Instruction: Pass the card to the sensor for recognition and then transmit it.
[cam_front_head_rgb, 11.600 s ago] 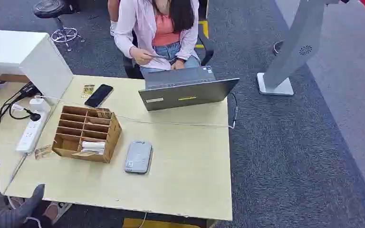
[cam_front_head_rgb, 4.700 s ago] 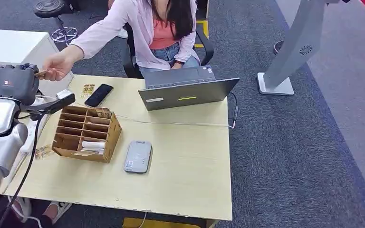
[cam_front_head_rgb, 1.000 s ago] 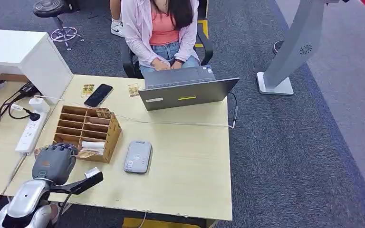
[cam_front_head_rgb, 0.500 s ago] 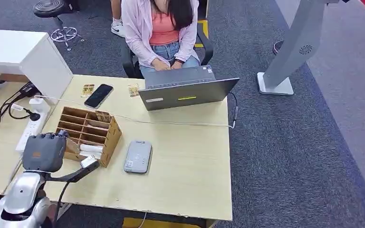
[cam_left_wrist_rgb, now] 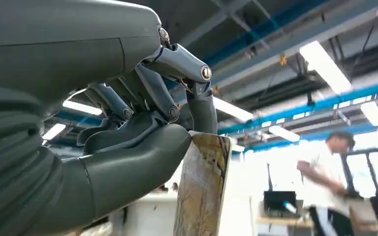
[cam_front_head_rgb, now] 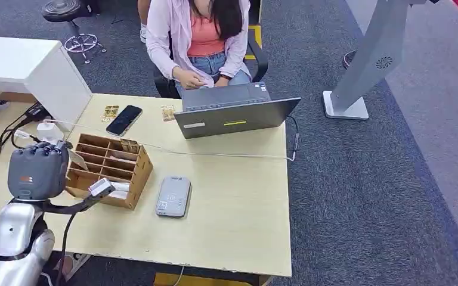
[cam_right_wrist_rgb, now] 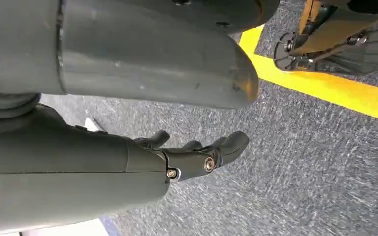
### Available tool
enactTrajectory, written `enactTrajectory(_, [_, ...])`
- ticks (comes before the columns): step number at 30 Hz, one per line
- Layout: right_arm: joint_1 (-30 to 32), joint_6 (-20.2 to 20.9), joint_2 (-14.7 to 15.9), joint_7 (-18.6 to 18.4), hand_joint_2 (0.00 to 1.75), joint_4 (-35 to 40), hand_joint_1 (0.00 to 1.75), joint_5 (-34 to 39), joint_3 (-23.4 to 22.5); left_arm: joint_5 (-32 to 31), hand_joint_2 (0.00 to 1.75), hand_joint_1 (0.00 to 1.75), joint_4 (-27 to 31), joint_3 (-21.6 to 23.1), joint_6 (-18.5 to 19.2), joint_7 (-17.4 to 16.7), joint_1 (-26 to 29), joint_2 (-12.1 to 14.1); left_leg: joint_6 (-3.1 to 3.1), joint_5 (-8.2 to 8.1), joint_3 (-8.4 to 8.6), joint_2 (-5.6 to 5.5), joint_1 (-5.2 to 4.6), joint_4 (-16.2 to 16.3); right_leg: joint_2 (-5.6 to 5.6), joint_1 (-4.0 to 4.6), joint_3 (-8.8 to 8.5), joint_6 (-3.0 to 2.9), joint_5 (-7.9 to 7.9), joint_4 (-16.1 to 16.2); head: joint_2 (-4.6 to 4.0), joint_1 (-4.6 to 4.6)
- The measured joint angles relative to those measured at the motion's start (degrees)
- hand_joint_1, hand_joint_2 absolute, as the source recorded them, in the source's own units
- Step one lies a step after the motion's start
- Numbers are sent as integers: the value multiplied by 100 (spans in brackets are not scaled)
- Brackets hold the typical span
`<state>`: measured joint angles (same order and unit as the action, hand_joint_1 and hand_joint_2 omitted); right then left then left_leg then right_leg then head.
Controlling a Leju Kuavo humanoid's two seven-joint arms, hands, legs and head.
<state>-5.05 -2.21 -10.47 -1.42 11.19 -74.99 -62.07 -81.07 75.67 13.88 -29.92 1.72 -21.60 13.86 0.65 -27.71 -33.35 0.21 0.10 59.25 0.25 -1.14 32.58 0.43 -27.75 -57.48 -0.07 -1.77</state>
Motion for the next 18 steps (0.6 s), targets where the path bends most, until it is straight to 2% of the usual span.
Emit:
enactTrajectory(3, [0,7,0,7,0,0,0,-72,35,4,175,175,18,-22,46,70,-368,-26,-3,5,0,0,0,1,1,0,1,1,4,0,0,2])
enactTrajectory(6, [-9,22,0,26,0,0,0,-184,127,-48,175,175,-265,-31,129,59,-1071,-33,-5,8,-3,-8,1,1,-6,1,-1,2,8,0,0,0])
enactTrajectory(10, [-30,105,0,50,0,0,0,-317,229,-199,175,175,-1380,-50,46,68,-2181,-9,-8,14,-2,-6,2,1,-4,2,2,-5,18,-1,0,9])
enactTrajectory(13, [-38,120,0,48,0,-2,0,-378,306,-402,175,175,-2434,-50,63,-4,-2939,-15,-7,18,-2,-1,3,1,0,3,2,-7,20,-2,0,2])
enactTrajectory(18, [-42,168,0,22,0,-13,0,-417,354,-525,175,175,-3489,-50,9,-100,-3526,-48,-7,18,-3,-2,3,1,2,3,4,-6,19,-2,0,4])
